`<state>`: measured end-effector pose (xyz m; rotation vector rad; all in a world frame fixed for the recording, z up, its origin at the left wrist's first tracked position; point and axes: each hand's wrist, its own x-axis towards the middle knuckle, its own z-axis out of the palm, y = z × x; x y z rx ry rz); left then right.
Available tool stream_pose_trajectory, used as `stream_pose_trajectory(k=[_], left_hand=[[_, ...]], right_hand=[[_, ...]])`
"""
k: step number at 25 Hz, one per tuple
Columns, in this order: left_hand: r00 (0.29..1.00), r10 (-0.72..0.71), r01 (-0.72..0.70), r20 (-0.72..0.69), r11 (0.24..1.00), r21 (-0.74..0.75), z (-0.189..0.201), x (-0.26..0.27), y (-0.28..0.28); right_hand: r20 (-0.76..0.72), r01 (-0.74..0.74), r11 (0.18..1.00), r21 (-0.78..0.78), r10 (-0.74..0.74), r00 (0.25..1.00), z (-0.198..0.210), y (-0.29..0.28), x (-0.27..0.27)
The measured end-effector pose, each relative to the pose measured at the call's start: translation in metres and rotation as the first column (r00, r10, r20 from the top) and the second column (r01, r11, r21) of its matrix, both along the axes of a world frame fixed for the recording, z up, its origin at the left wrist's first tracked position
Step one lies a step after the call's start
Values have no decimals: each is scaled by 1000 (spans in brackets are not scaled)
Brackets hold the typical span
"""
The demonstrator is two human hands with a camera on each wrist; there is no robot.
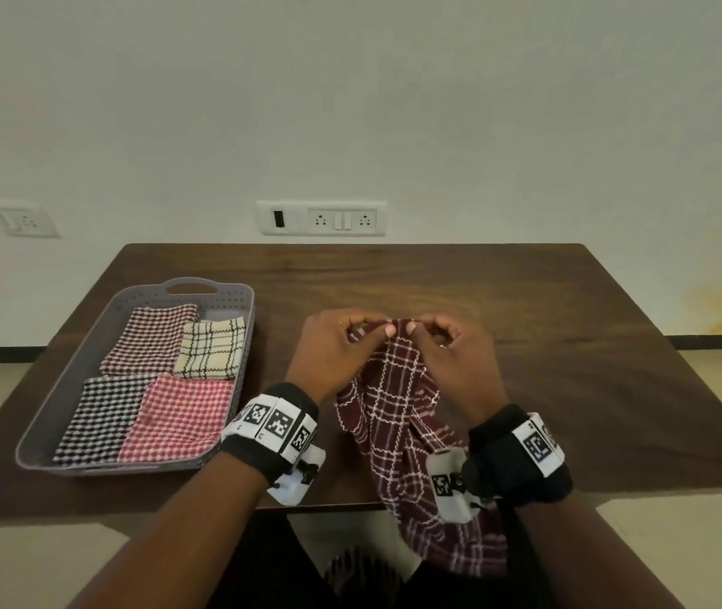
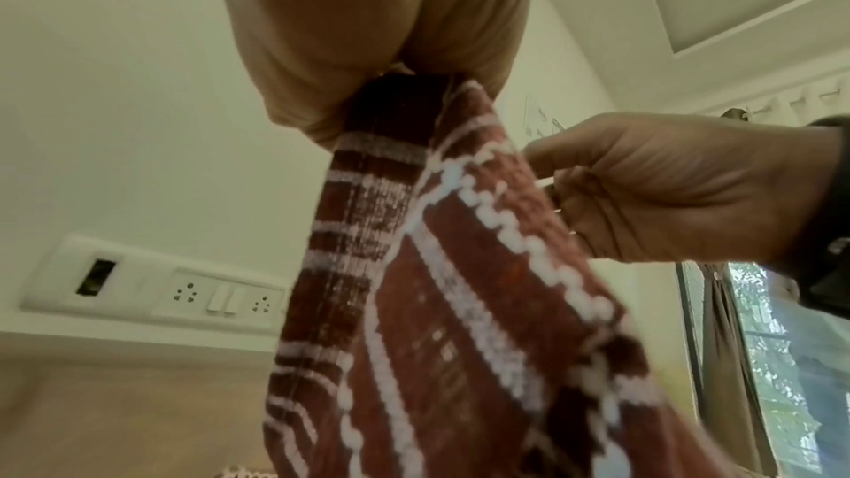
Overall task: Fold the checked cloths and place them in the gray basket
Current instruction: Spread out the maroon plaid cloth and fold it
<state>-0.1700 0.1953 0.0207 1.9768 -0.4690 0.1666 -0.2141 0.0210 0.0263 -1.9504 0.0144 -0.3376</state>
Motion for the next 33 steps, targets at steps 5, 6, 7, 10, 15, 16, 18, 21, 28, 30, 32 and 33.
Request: stream_pose_trajectory(k=[5,6,7,10,15,16,18,21,28,30,32,33], left_hand=[[976,-137,166,-167,971,172,5,7,28],[973,-136,169,-189,971,171,5,9,36],[967,-132,167,-216,974,155,5,11,43],[931,-136,156,-339,987,32,14,17,59],[894,-48,154,-445,967,205,10,60,80],[897,5,161,-441,927,338,2,74,86],[918,92,190,-387,753,630,-12,102,93],[930,300,18,-211,537,843,-9,138,79],[844,535,-536,27,844,32,80,205,35],[840,508,-505,188,860,-69,95,191,36],[825,443,-452,351,890,-59,91,168,43],[819,404,-435,406,900,-17,84,154,47]], right_hand=[[-123,17,915,403,35,992,18,-12,19],[-123,40,900,434,15,992,21,-20,24],[-115,60,884,464,-7,993,23,-30,30],[-100,145,828,542,-107,989,28,-64,47],[-124,244,869,431,-211,970,19,-121,73],[-177,186,922,339,-131,975,17,-130,79],[-354,-5,995,-97,-30,935,9,-142,98],[-423,-60,822,-566,-226,878,1,-153,140],[106,378,925,-40,-372,922,81,-157,210],[226,381,924,37,-379,897,96,-163,197],[266,337,932,131,-361,894,96,-172,177],[269,318,938,139,-345,899,94,-175,163]])
